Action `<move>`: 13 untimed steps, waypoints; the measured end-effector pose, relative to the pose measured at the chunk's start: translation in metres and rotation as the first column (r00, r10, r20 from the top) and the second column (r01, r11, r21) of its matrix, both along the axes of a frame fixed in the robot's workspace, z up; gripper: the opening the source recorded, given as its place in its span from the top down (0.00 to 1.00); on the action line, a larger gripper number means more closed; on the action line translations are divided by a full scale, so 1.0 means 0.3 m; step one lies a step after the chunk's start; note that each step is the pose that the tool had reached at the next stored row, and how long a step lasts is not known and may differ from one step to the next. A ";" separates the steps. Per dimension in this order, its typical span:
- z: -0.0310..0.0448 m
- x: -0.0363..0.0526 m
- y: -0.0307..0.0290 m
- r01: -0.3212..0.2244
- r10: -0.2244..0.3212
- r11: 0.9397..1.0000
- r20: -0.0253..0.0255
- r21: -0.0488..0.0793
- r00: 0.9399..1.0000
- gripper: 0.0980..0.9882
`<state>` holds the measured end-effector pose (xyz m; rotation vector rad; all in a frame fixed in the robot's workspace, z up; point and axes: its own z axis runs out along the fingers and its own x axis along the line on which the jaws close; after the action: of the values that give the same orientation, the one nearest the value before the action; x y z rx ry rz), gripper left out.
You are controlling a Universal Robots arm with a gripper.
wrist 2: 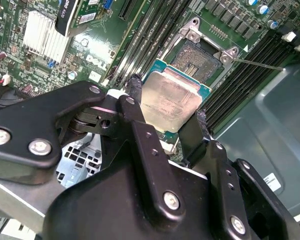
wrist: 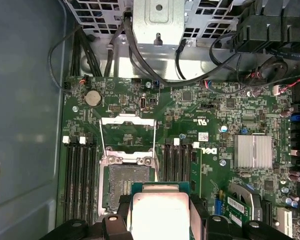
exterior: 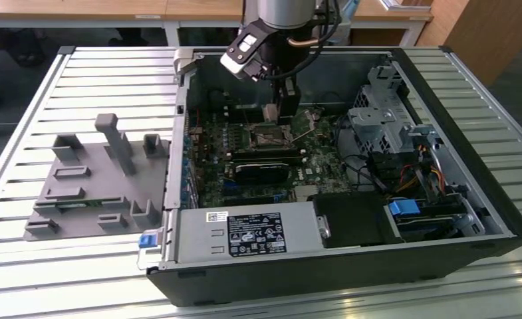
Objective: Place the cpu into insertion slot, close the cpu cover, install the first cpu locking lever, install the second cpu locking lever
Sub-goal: 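Place the cpu into insertion slot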
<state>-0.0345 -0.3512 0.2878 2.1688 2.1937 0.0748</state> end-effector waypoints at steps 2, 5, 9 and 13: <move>-0.004 0.000 0.002 0.000 0.000 1.000 0.000 0.000 1.000 0.50; -0.012 0.000 0.007 0.000 0.000 1.000 0.000 0.000 1.000 0.50; -0.021 0.000 0.017 0.000 0.000 1.000 0.000 0.000 1.000 0.50; -0.029 0.000 0.021 0.000 0.000 1.000 0.000 0.000 1.000 0.50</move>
<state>-0.0344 -0.3448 0.2792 2.1687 2.1940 0.0753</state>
